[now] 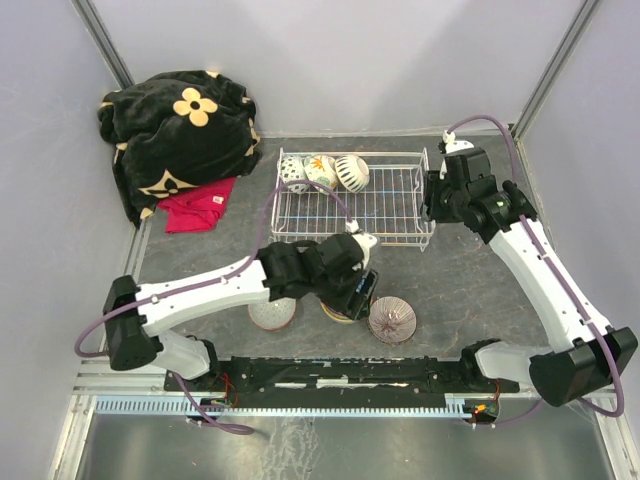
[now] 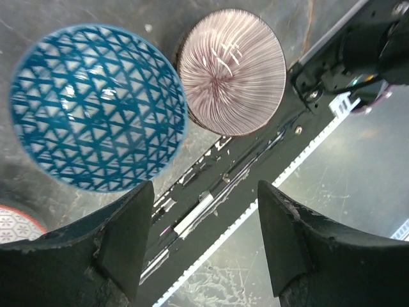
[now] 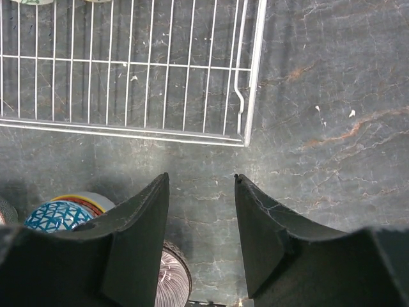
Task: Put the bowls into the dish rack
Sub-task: Pick up the bowl from the center of the board.
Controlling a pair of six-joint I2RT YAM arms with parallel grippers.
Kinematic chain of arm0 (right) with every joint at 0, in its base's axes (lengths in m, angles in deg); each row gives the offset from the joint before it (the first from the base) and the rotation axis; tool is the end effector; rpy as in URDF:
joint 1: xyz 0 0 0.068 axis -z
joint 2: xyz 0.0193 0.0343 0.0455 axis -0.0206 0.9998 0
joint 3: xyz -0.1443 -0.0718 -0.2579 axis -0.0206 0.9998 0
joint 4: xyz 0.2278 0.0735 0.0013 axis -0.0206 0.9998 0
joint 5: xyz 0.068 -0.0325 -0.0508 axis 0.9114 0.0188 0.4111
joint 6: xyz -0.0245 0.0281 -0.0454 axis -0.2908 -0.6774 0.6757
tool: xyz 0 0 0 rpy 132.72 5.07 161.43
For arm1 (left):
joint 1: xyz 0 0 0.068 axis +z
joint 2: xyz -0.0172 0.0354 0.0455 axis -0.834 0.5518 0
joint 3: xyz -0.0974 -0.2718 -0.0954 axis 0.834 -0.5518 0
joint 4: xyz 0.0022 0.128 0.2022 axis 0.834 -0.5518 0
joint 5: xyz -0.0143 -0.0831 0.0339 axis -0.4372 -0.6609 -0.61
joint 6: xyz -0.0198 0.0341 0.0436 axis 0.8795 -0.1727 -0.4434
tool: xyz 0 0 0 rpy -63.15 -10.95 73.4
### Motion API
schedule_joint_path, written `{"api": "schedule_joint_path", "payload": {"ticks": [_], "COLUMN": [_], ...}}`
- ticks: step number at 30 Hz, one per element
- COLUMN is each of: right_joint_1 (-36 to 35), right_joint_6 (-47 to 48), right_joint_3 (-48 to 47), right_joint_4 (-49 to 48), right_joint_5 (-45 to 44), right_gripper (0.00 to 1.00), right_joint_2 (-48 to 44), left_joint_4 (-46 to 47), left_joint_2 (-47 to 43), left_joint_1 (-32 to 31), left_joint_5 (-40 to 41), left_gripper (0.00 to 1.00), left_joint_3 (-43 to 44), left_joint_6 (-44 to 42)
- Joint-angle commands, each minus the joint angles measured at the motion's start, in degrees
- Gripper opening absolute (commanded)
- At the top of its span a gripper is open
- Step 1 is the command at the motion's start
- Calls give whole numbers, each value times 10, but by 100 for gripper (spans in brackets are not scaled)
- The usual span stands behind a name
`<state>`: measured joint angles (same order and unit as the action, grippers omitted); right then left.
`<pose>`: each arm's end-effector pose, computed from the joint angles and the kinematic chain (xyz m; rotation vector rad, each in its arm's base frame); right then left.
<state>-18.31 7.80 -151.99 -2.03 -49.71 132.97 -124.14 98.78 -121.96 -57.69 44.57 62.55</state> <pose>0.2183 0.0713 0.3902 0.0589 2.3483 0.1786 0.1108 -0.2456 0.3456 0.7688 2.5018 -0.7264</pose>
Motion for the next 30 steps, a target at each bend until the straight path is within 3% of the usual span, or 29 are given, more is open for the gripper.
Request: {"api": "schedule_joint_path", "payload": {"ticks": [1, 16, 22, 26, 30], "right_joint_1": [1, 1, 2, 2, 1], "right_joint_6": [-4, 0, 3, 3, 3], "right_joint_3": [15, 20, 21, 21, 21], "right_joint_4": [-12, -1, -1, -2, -3], "right_joint_5": [11, 14, 13, 16, 17], "right_gripper": [54, 54, 54, 54, 54], "right_joint_2": [-32, -58, -58, -55, -54], "left_joint_4": [13, 32, 32, 27, 26], "left_joint_2": [43, 159, 166, 175, 175], "left_joint_1": [-34, -41, -40, -40, -40], "left_joint_5": [36, 100, 116, 116, 113], "left_gripper": [72, 67, 52, 32, 24], "left_joint_3": [18, 58, 75, 83, 89], "left_joint_6": [23, -6, -15, -18, -17]}}
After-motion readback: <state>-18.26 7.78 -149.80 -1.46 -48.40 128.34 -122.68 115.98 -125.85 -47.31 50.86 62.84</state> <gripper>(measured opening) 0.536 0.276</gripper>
